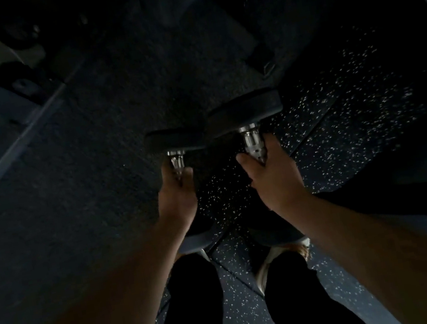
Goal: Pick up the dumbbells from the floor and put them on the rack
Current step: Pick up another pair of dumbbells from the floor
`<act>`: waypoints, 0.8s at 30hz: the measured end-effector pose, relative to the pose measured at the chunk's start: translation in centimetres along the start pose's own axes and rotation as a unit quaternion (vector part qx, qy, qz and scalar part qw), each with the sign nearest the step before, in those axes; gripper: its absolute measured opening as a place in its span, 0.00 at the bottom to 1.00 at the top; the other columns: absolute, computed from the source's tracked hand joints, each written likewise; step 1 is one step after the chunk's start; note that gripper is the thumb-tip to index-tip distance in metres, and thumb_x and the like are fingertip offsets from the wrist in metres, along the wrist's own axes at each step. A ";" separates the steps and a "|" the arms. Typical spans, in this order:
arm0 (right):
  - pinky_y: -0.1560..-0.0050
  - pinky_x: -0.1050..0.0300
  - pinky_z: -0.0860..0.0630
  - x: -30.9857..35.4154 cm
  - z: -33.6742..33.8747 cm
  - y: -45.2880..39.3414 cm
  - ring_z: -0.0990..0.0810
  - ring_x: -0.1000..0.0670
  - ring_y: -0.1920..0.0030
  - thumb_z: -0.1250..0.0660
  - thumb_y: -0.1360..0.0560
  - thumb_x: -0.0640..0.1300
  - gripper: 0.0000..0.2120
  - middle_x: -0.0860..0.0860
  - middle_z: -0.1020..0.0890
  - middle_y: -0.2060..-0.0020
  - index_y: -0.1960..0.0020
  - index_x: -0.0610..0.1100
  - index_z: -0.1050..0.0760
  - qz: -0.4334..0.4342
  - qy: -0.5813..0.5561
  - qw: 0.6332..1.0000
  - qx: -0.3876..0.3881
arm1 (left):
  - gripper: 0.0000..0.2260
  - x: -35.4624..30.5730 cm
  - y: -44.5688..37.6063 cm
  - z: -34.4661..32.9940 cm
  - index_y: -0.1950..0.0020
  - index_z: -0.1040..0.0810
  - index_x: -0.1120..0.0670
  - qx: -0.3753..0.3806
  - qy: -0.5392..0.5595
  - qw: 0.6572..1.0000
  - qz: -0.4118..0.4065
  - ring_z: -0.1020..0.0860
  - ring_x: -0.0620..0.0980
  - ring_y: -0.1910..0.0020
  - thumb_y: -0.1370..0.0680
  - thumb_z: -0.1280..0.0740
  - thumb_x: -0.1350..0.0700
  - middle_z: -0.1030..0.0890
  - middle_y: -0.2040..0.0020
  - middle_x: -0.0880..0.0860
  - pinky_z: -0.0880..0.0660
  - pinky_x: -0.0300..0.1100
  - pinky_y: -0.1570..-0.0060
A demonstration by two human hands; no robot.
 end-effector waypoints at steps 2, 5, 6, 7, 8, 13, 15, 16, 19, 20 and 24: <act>0.67 0.57 0.21 2.8 2.8 2.9 0.19 0.56 0.66 0.32 0.25 0.56 0.15 0.56 0.19 0.62 0.41 0.55 0.30 -0.006 -0.016 1.000 0.006 | 0.17 -3.2 4.7 1.9 0.30 0.38 0.41 -0.002 0.028 1.000 0.004 0.19 0.68 0.58 0.19 0.41 0.46 0.18 0.53 0.62 0.22 0.61 0.61; 0.65 0.50 0.20 7.2 7.3 7.6 0.21 0.52 0.68 0.30 0.26 0.55 0.15 0.53 0.20 0.64 0.42 0.54 0.30 -0.017 -0.074 0.997 0.028 | 0.15 -8.2 11.7 4.7 0.34 0.34 0.42 -0.024 0.063 0.998 0.001 0.17 0.57 0.62 0.20 0.40 0.45 0.17 0.56 0.53 0.23 0.49 0.67; 0.66 0.50 0.21 8.6 9.1 9.4 0.22 0.52 0.69 0.30 0.26 0.55 0.14 0.52 0.20 0.65 0.44 0.54 0.29 -0.016 -0.087 0.995 0.036 | 0.14 -9.9 14.1 5.6 0.35 0.33 0.43 -0.040 0.061 0.997 -0.004 0.18 0.48 0.65 0.20 0.39 0.45 0.18 0.59 0.50 0.24 0.43 0.70; 0.67 0.50 0.21 9.9 11.0 11.4 0.22 0.52 0.70 0.30 0.26 0.54 0.13 0.52 0.21 0.65 0.46 0.54 0.29 -0.012 -0.095 0.994 0.044 | 0.14 -11.7 16.7 6.6 0.36 0.32 0.44 -0.059 0.056 0.997 -0.012 0.21 0.41 0.70 0.21 0.39 0.45 0.20 0.63 0.47 0.27 0.38 0.74; 0.67 0.51 0.22 11.3 12.8 13.5 0.23 0.53 0.71 0.30 0.26 0.54 0.11 0.52 0.21 0.66 0.47 0.54 0.29 -0.005 -0.102 0.994 0.048 | 0.14 -13.5 19.3 7.7 0.37 0.31 0.44 -0.076 0.052 0.996 -0.020 0.23 0.40 0.73 0.21 0.38 0.45 0.21 0.65 0.45 0.29 0.37 0.76; 0.72 0.59 0.27 16.2 22.9 23.5 0.27 0.56 0.74 0.31 0.24 0.49 0.07 0.53 0.24 0.71 0.48 0.53 0.28 -0.001 -0.162 0.984 0.077 | 0.14 -21.7 31.9 10.9 0.38 0.31 0.40 -0.099 0.086 0.990 -0.055 0.23 0.50 0.70 0.22 0.37 0.44 0.22 0.67 0.46 0.24 0.49 0.66; 0.73 0.60 0.28 17.1 26.6 27.0 0.27 0.56 0.73 0.32 0.23 0.46 0.06 0.53 0.24 0.72 0.48 0.54 0.27 0.001 -0.188 0.978 0.091 | 0.10 -24.4 36.6 11.3 0.42 0.30 0.31 -0.095 0.089 0.989 -0.070 0.22 0.47 0.71 0.22 0.37 0.44 0.21 0.67 0.46 0.23 0.47 0.68; 0.73 0.61 0.27 17.4 28.5 28.8 0.26 0.56 0.73 0.32 0.23 0.46 0.06 0.54 0.24 0.72 0.48 0.54 0.27 0.003 -0.190 0.977 0.093 | 0.10 -25.6 39.1 11.3 0.45 0.31 0.29 -0.088 0.098 0.988 -0.076 0.22 0.46 0.73 0.22 0.37 0.45 0.21 0.69 0.46 0.24 0.45 0.71; 0.73 0.60 0.26 17.4 33.8 33.1 0.25 0.56 0.73 0.31 0.23 0.48 0.07 0.54 0.22 0.72 0.51 0.60 0.27 0.022 -0.181 0.981 0.071 | 0.10 -28.3 45.0 10.5 0.41 0.28 0.37 -0.059 0.154 0.981 -0.101 0.27 0.44 0.75 0.20 0.36 0.49 0.26 0.74 0.44 0.26 0.39 0.74; 0.72 0.58 0.26 17.1 35.5 34.5 0.24 0.55 0.73 0.31 0.23 0.49 0.07 0.53 0.21 0.72 0.52 0.60 0.27 0.025 -0.176 0.982 0.061 | 0.09 -28.9 46.8 9.9 0.40 0.28 0.41 -0.051 0.155 0.980 -0.111 0.27 0.43 0.75 0.20 0.36 0.50 0.27 0.74 0.44 0.27 0.37 0.74; 0.69 0.52 0.25 15.6 41.1 39.3 0.23 0.52 0.70 0.32 0.23 0.51 0.07 0.51 0.20 0.69 0.50 0.63 0.28 0.049 -0.165 0.985 0.023 | 0.10 -30.4 53.2 7.1 0.39 0.29 0.47 -0.021 0.141 0.978 -0.150 0.26 0.43 0.72 0.20 0.37 0.50 0.25 0.71 0.45 0.27 0.35 0.72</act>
Point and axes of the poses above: each hand's wrist, its own y-axis away from the middle knuckle, its own z-axis out of the back of the hand, x = y × z, the point moved 4 cm from there along -y, towards the middle knuckle
